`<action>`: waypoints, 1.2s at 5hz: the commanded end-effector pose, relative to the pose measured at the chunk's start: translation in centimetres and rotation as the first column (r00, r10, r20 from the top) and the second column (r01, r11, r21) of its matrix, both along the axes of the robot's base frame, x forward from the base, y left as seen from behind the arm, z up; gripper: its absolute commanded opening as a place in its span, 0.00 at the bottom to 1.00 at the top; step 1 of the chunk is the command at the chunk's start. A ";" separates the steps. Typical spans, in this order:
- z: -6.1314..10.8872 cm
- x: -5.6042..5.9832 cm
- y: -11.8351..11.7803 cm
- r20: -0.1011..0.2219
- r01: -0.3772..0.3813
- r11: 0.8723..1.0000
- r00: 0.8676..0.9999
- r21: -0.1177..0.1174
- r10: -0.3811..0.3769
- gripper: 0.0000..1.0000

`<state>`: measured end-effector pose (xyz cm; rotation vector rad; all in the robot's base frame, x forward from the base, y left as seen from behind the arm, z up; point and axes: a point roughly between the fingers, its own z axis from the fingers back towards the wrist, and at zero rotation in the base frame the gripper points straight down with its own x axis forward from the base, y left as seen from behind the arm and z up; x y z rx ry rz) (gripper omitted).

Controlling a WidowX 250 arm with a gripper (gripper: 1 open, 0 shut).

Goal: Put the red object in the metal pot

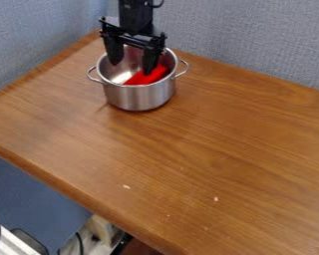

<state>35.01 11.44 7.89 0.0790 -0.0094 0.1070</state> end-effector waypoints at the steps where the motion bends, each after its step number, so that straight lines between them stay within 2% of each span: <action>1: 1.1 0.3 -0.1 0.022 0.014 1.000 1.000 0.022 -0.015 1.00; 4: 0.2 0.5 0.0 -0.007 0.014 0.999 1.000 0.033 -0.014 1.00; 5: 0.0 0.6 0.1 -0.011 0.014 0.999 1.000 0.033 -0.014 0.00; 6: 0.2 0.6 0.0 -0.009 0.012 0.999 1.000 0.032 -0.011 0.00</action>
